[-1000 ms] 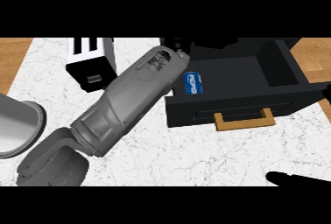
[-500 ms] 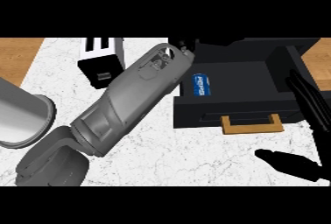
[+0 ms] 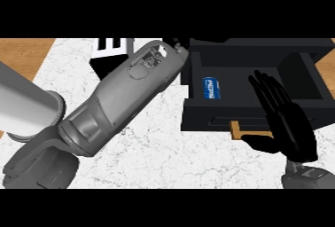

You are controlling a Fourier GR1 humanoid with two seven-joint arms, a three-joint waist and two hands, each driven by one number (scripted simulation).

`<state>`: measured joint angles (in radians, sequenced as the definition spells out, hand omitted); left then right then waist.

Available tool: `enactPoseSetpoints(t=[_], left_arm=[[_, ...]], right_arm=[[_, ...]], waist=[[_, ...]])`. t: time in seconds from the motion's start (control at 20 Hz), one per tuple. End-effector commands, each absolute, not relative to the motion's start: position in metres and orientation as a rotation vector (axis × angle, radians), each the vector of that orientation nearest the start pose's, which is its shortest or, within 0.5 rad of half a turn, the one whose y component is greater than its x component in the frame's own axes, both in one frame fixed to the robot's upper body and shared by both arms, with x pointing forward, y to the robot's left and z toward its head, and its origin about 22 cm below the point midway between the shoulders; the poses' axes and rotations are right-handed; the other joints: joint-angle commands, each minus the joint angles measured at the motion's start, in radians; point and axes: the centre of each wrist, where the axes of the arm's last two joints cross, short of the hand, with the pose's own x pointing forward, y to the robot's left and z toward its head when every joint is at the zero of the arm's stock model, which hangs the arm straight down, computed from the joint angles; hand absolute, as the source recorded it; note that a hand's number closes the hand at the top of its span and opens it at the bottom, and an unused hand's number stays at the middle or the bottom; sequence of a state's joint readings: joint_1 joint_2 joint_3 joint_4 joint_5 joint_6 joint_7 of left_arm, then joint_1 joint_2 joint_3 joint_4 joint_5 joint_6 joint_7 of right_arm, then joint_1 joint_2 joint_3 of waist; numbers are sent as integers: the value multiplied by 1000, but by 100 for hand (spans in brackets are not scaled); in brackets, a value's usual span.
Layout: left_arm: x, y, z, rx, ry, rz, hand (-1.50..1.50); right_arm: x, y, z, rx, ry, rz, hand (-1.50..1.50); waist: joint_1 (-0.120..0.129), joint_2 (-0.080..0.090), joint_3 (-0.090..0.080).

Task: Pick up the can, place it into the drawer and close the drawer

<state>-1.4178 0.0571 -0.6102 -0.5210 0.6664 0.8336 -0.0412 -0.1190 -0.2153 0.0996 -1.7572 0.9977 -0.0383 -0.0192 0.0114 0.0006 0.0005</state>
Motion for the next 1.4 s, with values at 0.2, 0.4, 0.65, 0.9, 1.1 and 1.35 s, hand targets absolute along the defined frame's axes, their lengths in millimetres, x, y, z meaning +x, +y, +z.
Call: enactPoseSetpoints(t=[0.2, 0.4, 0.65, 0.9, 1.1, 1.35], left_arm=[[424, 37, 205, 235, -1776, -38, -150], [413, 42, 210, 244, -1797, -24, -150], [416, 71, 210, 256, -1765, -47, -150], [410, 90, 227, 220, -1755, -50, -150], [406, 99, 230, 238, -1752, -52, -150], [394, 113, 207, 250, -1734, -68, -150]], right_arm=[[298, -226, 25, -1052, -1677, 933, -150], [312, -232, 20, -1074, -1658, 937, -150], [324, -235, -10, -1128, -1614, 970, -150], [354, -238, 0, -1212, -1598, 966, -150], [378, -226, 7, -1277, -1636, 911, -150], [398, -219, 7, -1308, -1679, 856, -150]], waist=[[25, -4, 0], [20, -6, 0], [38, 2, 1], [63, 3, 1], [63, 8, 2], [61, 10, 2]])
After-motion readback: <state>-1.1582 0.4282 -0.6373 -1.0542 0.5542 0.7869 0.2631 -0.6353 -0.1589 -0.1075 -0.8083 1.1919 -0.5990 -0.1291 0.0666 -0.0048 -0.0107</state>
